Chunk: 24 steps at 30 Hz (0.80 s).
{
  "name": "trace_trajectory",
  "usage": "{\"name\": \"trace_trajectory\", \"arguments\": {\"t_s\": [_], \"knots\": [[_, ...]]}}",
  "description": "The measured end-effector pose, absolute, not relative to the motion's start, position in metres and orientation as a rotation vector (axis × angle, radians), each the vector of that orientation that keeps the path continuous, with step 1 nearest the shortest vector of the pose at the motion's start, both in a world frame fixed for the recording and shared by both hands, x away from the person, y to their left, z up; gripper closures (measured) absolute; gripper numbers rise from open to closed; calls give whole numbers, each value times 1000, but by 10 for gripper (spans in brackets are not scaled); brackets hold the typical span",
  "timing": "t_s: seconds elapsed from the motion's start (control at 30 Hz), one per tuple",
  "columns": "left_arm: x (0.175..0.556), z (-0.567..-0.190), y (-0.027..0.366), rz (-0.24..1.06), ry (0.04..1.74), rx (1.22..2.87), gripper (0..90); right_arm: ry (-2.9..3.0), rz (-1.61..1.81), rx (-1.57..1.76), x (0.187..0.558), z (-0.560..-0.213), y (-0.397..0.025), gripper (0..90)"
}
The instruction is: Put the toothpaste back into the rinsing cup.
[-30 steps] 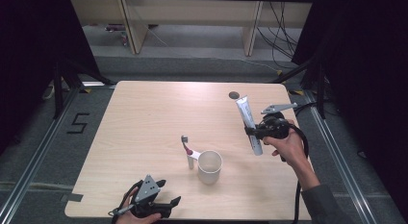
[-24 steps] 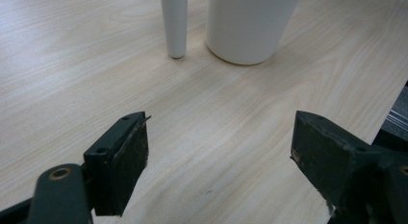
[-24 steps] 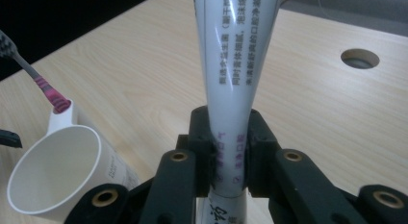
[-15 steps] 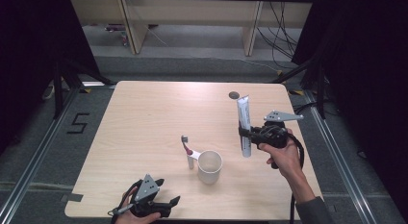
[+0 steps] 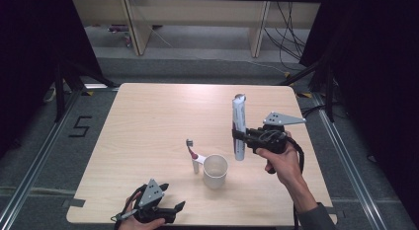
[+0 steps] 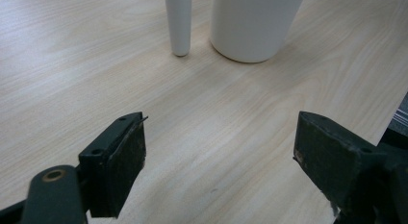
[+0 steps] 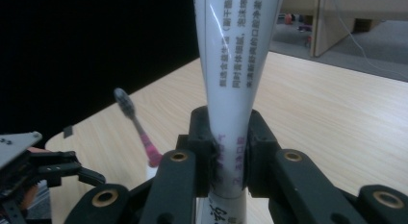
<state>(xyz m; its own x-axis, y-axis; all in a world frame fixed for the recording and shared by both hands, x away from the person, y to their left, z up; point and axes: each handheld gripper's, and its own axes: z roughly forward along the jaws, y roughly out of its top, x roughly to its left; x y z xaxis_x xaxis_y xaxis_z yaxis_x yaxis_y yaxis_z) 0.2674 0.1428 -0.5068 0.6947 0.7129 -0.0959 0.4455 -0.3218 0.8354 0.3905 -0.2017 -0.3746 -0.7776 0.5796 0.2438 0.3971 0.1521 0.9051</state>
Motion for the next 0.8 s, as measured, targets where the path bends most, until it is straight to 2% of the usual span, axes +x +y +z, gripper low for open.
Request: {"name": "trace_trajectory", "arguments": {"t_s": [0.4,0.8], "knots": [[268,-506,143,358,891,1971,182,2357,1703,889,381,-383,-161,772],[268,-506,143,356,886,1976,183,2423,1607,823,379,-405,-143,771]]}}
